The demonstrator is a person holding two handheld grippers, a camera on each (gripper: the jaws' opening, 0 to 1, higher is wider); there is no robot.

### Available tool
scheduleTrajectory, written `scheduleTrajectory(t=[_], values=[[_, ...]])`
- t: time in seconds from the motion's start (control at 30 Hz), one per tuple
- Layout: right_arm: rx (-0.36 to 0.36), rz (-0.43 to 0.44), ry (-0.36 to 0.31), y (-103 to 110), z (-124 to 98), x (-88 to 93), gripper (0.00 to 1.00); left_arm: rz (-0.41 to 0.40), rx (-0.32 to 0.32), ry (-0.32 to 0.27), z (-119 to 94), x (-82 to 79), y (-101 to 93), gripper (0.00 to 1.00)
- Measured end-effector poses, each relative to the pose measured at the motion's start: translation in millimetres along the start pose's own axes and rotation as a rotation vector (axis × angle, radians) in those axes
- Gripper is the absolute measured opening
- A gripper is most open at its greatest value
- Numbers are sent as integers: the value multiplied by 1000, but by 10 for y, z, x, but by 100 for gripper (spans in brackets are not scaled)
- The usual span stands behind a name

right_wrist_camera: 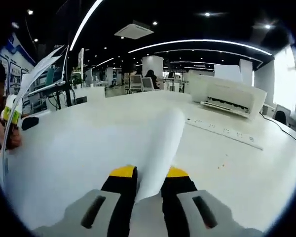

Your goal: Organize the stack of printing papers by aligning and flattening the scattered papers on the table

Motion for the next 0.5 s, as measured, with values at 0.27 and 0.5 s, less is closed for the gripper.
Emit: scheduleTrajectory(t=[0.27, 0.5], values=[[33, -219, 0, -39, 1, -12, 7, 0, 1, 0, -1, 9, -15, 6], [37, -183, -1, -35, 10, 18, 5, 2, 1, 1, -6, 2, 1, 6]])
Point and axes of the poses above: the point that each gripper's makers call its tool centre point, and the gripper's own axes: z roughly forward along the fingers, y roughly to its left, x roughly out of its underside, the point moved 3 cm from there along -z, roughly backward along the fingers, and after that the axes turned 10 degrees about -x, right-handed, at the moved point
